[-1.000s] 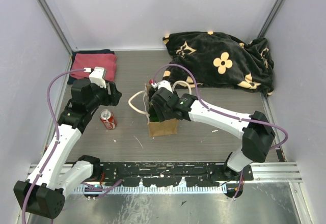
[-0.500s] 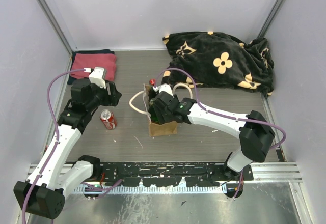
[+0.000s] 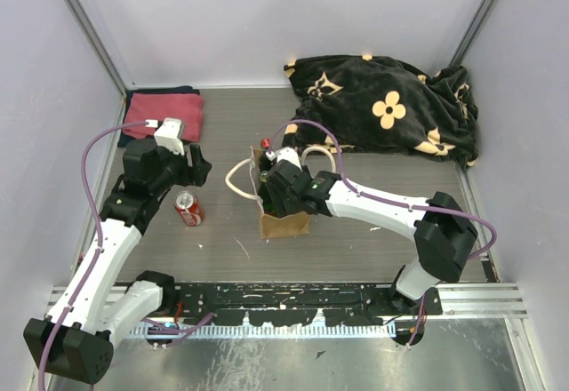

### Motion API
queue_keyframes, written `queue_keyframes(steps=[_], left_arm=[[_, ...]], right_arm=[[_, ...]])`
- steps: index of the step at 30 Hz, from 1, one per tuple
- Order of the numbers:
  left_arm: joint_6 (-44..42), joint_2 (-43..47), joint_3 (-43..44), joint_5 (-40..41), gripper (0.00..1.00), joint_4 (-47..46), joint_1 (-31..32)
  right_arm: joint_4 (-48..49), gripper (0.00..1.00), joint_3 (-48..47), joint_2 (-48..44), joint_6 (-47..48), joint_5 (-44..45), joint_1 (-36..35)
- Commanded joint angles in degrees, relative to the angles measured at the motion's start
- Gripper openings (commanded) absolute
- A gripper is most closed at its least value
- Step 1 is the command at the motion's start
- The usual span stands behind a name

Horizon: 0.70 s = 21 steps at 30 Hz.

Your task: Place the beverage into the canvas bag

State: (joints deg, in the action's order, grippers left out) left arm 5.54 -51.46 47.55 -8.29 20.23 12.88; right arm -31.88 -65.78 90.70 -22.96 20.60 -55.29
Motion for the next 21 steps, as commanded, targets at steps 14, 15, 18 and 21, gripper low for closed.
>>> queue_keyframes(steps=[14,15,18,21], left_arm=[[-1.05,2.07,-1.44,-1.46,0.75,0.59,-0.3],[-1.06,2.28,-1.49,-1.46,0.75,0.72,-0.24],[-1.3,2.7,-1.58,-1.46,0.75,1.55,-0.25],[-1.64,3.41,-1.81,-1.46,0.75,3.04,-0.26]], right_arm=[[-2.78,0.81,-5.1,-2.98,-1.03,2.26,-0.26],[-2.87,0.82,-5.34,-3.02,-0.99,2.25,-0.29],[-3.3,0.82,-5.94,-3.41,-0.93,2.63,-0.27],[-3.98,0.82,-6.64,-4.07,-0.99,3.0,-0.33]])
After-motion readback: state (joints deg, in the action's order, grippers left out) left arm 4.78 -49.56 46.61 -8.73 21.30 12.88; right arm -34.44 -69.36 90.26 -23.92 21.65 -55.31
